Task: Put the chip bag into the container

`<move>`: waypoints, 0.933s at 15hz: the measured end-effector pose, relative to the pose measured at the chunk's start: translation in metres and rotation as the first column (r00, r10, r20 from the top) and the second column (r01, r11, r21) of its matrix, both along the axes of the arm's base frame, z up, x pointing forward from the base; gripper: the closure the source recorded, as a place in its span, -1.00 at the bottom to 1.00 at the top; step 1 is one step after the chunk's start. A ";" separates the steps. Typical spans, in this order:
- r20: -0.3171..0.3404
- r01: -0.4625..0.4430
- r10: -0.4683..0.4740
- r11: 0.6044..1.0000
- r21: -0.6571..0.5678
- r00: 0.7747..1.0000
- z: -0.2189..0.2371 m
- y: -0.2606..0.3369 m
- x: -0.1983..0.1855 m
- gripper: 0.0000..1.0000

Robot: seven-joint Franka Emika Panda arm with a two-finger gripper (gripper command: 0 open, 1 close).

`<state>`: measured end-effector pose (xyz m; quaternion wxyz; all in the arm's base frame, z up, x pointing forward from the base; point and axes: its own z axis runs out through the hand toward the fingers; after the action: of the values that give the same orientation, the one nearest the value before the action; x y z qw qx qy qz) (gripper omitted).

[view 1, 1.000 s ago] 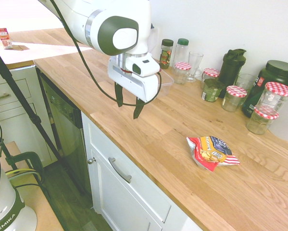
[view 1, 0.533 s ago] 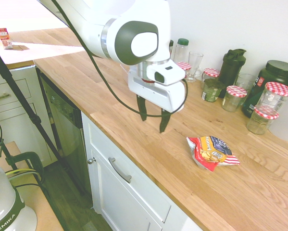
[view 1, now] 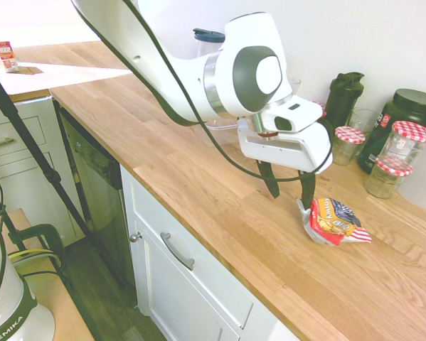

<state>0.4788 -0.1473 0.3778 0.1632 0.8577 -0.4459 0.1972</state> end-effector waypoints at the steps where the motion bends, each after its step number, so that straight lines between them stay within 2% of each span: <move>1: 0.006 0.000 0.000 1.000 -0.010 1.000 0.002 -0.003 0.004 -1.00; 6: 0.027 0.016 -0.014 0.997 -0.070 1.000 0.009 -0.029 0.016 -1.00; 7: 0.019 0.019 -0.017 0.997 -0.074 1.000 0.004 -0.034 0.022 1.00; 10: 0.004 0.011 -0.011 0.997 -0.070 1.000 -0.015 -0.040 0.037 1.00; 14: 0.009 0.002 -0.001 0.997 -0.072 1.000 -0.016 -0.038 0.039 1.00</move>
<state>0.5183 -0.1853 0.3621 0.1920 0.8500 -0.4400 0.2169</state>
